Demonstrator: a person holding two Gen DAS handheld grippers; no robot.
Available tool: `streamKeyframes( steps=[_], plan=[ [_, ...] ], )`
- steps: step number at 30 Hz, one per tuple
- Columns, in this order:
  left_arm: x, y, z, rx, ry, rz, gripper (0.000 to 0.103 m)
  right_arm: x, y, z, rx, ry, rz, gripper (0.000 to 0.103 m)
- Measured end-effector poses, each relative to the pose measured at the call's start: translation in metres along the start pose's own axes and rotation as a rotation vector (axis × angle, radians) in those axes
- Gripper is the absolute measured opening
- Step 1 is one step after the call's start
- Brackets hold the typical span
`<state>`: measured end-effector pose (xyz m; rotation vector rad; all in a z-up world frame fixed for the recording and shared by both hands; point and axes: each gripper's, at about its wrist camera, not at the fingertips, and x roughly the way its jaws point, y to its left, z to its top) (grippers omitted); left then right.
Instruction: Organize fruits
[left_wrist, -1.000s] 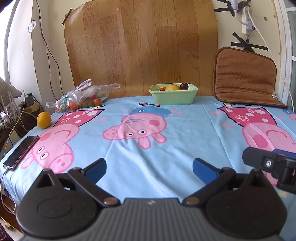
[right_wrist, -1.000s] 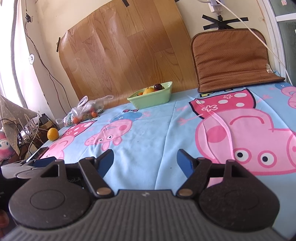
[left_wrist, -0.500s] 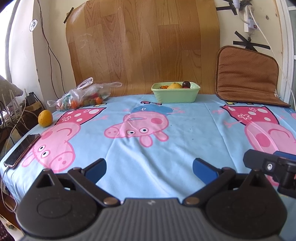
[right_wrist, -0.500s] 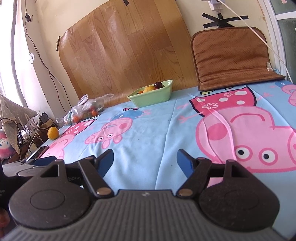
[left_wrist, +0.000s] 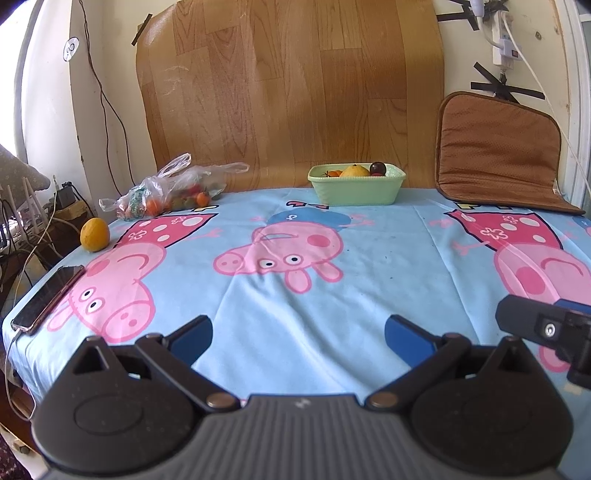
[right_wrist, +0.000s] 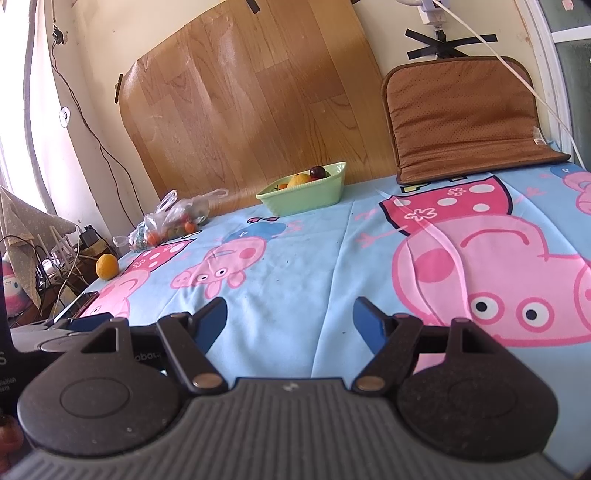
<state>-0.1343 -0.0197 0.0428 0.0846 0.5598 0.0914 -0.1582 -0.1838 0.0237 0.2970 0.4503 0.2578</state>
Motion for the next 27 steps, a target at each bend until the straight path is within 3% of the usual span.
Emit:
streamKeyframes(
  steps=[27],
  plan=[
    [0.0011, -0.0012, -0.0017, 0.002, 0.011, -0.006, 0.103, 0.0016, 0.0006, 0.0003, -0.008, 0.005, 0.004, 0.077]
  ],
)
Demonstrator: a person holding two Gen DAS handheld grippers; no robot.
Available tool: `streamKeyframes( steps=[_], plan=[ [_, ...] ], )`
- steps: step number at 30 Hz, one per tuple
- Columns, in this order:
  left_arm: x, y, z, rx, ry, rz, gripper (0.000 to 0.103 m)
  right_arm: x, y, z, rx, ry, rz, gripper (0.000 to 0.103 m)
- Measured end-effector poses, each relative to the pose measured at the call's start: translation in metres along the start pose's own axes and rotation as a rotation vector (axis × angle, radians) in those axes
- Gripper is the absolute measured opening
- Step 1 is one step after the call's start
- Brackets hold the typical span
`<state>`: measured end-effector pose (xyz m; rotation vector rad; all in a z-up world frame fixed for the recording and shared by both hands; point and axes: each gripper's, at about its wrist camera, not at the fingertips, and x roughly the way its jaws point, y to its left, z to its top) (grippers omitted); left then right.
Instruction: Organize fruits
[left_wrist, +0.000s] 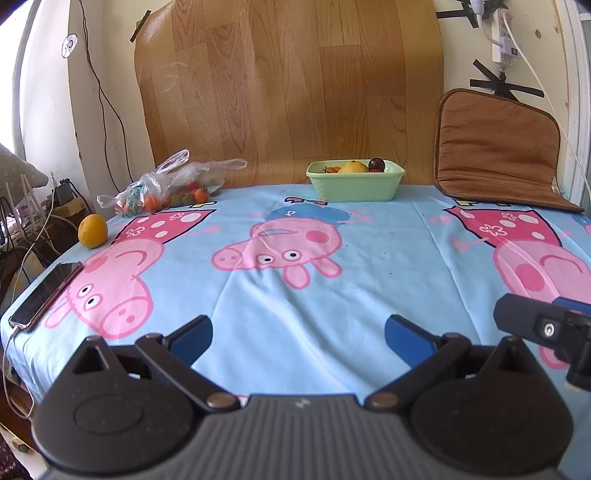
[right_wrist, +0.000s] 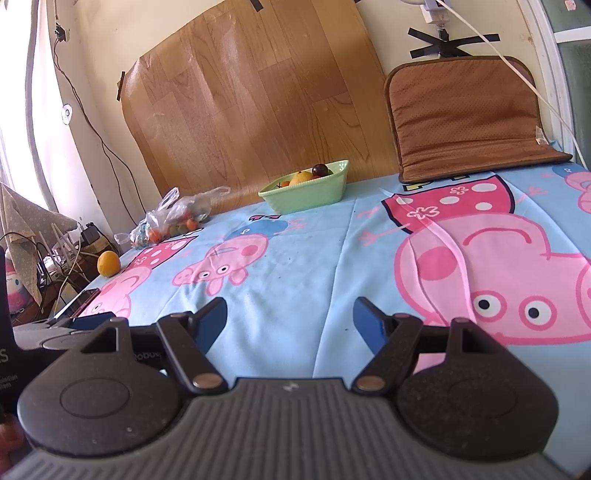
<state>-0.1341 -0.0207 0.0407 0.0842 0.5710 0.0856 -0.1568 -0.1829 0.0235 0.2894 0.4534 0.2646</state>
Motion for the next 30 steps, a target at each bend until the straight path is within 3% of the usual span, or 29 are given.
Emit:
streamKeyframes(
  steps=[14, 30],
  plan=[
    [-0.0062, -0.0015, 0.0009, 0.023, -0.045, 0.018, 0.103, 0.0004, 0.0014, 0.0007, -0.013, 0.002, 0.004, 0.077],
    [-0.0033, -0.0007, 0.0007, 0.022, -0.034, 0.021, 0.103, 0.0009, 0.0002, 0.0006, -0.013, 0.001, 0.004, 0.077]
  ],
)
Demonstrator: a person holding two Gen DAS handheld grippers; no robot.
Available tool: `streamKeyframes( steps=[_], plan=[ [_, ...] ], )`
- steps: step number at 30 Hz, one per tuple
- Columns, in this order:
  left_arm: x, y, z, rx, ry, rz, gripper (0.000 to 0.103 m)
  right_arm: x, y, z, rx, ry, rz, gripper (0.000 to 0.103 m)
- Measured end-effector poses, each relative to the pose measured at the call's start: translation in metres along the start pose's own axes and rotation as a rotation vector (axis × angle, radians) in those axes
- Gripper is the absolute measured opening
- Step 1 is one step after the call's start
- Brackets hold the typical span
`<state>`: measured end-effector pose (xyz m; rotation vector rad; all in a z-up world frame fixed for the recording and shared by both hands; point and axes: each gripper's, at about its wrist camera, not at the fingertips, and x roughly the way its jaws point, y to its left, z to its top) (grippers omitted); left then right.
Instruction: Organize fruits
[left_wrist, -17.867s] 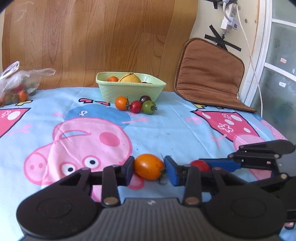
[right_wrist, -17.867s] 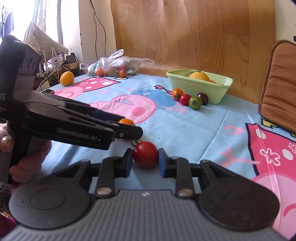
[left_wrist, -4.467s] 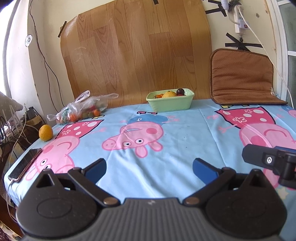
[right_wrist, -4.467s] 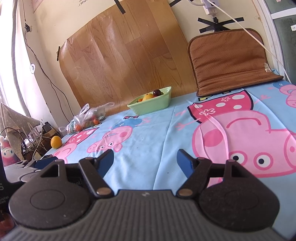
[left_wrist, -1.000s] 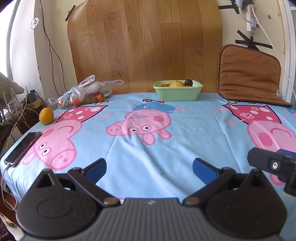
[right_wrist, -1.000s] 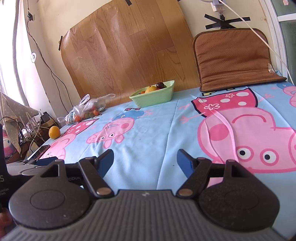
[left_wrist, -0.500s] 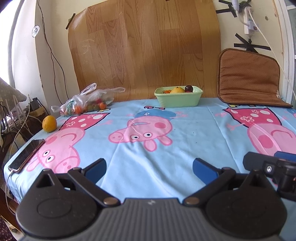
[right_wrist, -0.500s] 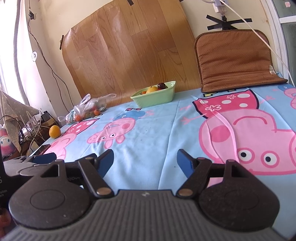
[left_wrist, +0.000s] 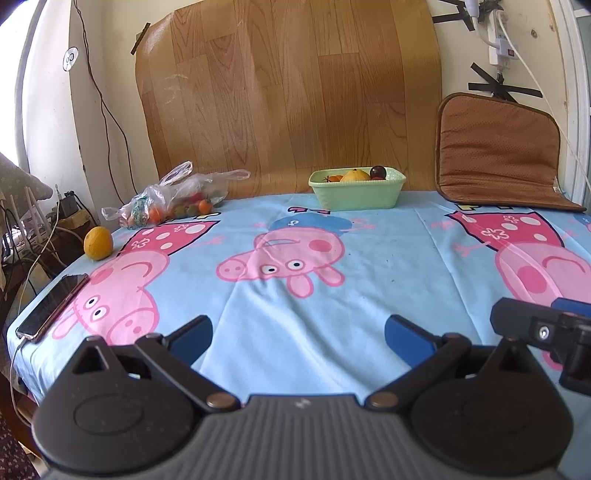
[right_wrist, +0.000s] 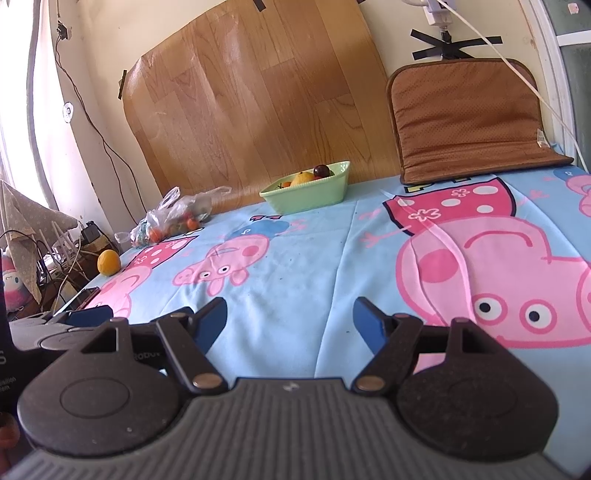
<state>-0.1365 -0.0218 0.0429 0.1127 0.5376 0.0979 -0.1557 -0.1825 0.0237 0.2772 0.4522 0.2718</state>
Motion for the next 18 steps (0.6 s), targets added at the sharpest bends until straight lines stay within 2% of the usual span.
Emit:
streamKeyframes(
  steps=[18],
  plan=[
    [-0.0016, 0.0034, 0.0007, 0.002, 0.004, -0.002, 0.103, 0.0013, 0.0035, 0.0013, -0.013, 0.001, 0.001, 0.077]
  ],
)
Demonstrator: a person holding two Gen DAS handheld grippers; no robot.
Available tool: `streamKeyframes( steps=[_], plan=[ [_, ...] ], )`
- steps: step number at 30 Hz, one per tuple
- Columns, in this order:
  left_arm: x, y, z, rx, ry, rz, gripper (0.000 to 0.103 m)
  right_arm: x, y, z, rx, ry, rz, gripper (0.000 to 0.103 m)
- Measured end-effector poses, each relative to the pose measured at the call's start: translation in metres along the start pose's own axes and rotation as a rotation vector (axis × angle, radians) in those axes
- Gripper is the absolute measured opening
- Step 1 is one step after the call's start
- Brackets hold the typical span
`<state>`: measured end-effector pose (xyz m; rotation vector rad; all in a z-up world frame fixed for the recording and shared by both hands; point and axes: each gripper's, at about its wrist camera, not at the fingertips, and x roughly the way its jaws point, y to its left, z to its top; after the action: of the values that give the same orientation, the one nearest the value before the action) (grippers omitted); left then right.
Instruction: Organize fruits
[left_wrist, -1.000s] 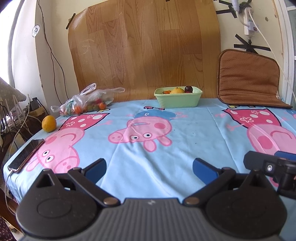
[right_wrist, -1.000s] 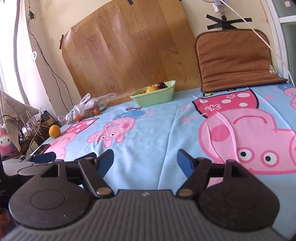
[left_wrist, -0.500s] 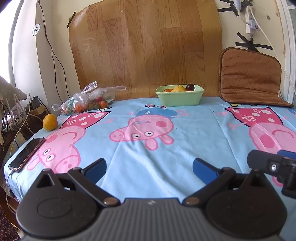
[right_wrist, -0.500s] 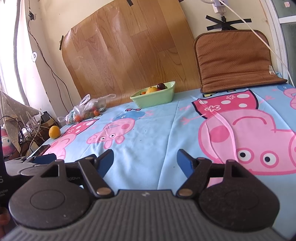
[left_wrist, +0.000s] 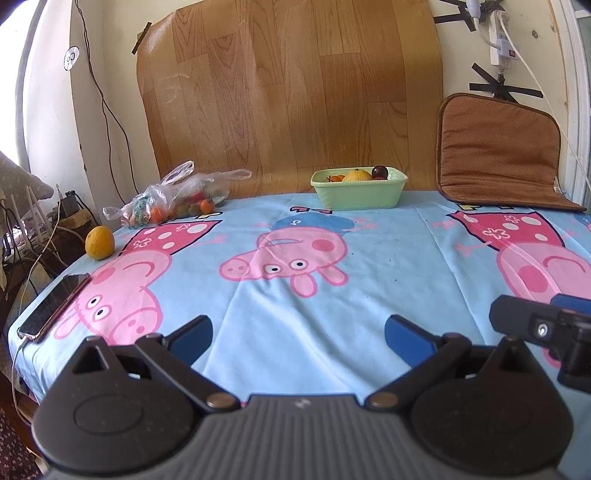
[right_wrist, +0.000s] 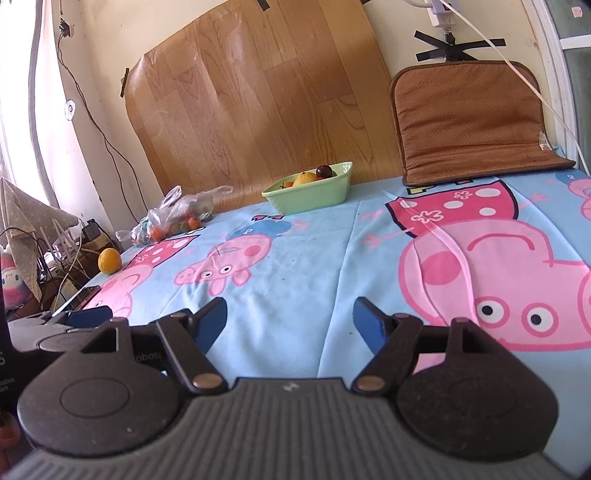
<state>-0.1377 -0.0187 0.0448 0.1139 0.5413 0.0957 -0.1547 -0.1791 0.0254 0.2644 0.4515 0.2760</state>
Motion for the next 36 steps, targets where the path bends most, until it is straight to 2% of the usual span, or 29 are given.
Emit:
streamKeyframes(
  steps=[10, 18, 36],
  plan=[
    [0.0012, 0.0, -0.0019, 0.002, 0.003, 0.004, 0.103, 0.0027, 0.0, -0.0022, 0.003, 0.013, 0.005, 0.077],
    [0.0007, 0.0034, -0.0007, -0.024, 0.021, -0.031, 0.103, 0.0016, -0.0009, -0.0014, 0.003, 0.007, 0.005, 0.077],
    [0.0001, -0.0007, -0.0016, -0.001, 0.013, -0.005, 0.103, 0.0013, -0.0006, -0.0017, 0.008, 0.01, 0.004, 0.077]
  ],
)
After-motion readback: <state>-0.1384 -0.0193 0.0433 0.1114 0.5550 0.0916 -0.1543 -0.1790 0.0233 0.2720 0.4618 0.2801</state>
